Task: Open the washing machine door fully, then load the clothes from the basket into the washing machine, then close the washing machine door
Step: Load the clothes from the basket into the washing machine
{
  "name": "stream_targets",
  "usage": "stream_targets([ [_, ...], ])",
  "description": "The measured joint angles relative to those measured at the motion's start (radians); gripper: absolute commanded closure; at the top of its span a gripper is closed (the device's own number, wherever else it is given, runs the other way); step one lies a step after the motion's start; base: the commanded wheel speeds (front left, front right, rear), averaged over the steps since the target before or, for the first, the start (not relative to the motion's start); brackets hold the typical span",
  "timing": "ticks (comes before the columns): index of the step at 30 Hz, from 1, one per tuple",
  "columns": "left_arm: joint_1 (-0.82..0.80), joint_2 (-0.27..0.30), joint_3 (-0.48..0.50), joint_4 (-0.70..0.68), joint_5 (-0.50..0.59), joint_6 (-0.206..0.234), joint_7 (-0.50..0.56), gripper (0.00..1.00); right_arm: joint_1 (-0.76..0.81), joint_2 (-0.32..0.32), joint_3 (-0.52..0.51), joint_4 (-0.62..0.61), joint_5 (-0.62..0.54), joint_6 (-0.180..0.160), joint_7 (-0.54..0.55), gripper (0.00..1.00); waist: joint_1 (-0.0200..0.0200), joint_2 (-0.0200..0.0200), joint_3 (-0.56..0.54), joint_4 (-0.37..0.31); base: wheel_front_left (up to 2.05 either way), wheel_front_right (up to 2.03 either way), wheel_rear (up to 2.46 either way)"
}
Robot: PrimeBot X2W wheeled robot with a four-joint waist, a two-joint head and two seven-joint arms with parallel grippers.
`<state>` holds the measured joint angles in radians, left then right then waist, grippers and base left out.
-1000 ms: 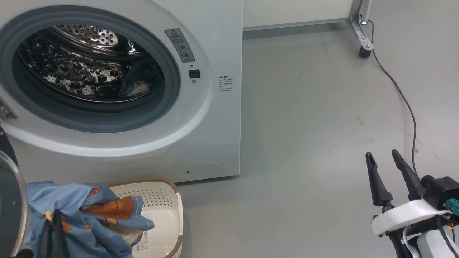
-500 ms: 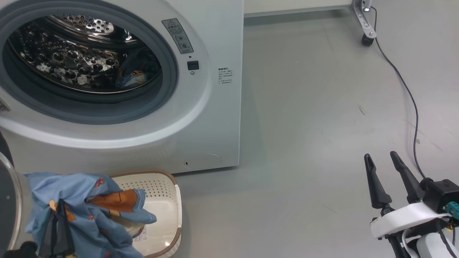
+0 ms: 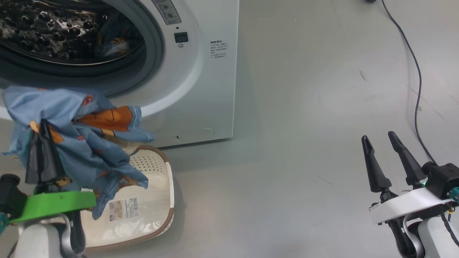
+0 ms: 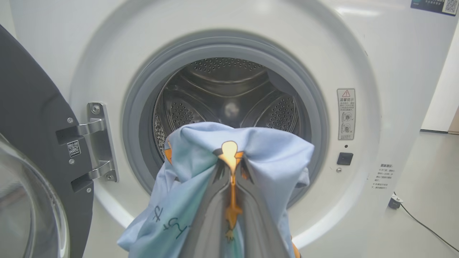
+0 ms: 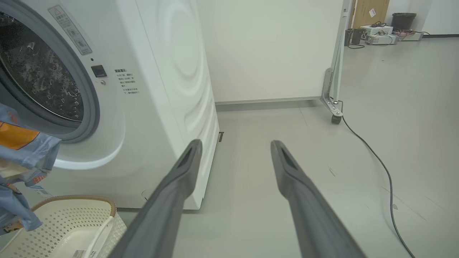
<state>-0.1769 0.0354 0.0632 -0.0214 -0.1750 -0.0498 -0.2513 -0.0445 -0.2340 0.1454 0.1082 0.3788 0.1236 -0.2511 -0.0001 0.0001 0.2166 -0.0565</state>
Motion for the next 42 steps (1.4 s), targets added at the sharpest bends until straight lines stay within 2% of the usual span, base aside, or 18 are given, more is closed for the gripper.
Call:
stream_targets([
  [7, -0.155, 0.003, -0.008, 0.010, 0.032, 0.001, 0.000, 1.00, -0.039, -0.012, 0.011, -0.011, 0.012, 0.000, 0.000, 0.00, 0.0000, 0.0000, 0.071, -0.020, 0.00, 0.00, 0.00],
  [16, -0.333, 0.045, 0.005, 0.072, 0.046, 0.013, 0.011, 1.00, -0.078, -0.030, 0.011, -0.022, 0.037, 0.000, 0.000, 0.00, 0.0001, 0.0000, 0.158, -0.054, 0.00, 0.00, 0.00],
  [28, -0.548, 0.090, 0.031, 0.212, 0.042, 0.028, 0.180, 1.00, -0.115, -0.052, 0.033, -0.037, 0.073, 0.000, 0.000, 0.00, 0.0001, 0.0000, 0.297, -0.091, 0.00, 0.00, 0.00],
  [37, -0.689, 0.097, 0.031, 0.272, 0.022, 0.028, 0.310, 1.00, -0.162, -0.050, 0.064, -0.045, 0.100, 0.000, 0.000, 0.00, 0.0002, 0.0000, 0.400, -0.104, 0.00, 0.00, 0.00],
  [42, -0.768, 0.138, 0.028, 0.297, 0.017, 0.015, 0.404, 1.00, -0.193, -0.044, 0.070, -0.049, 0.119, 0.000, 0.000, 0.00, 0.0002, 0.0000, 0.454, -0.112, 0.00, 0.00, 0.00],
])
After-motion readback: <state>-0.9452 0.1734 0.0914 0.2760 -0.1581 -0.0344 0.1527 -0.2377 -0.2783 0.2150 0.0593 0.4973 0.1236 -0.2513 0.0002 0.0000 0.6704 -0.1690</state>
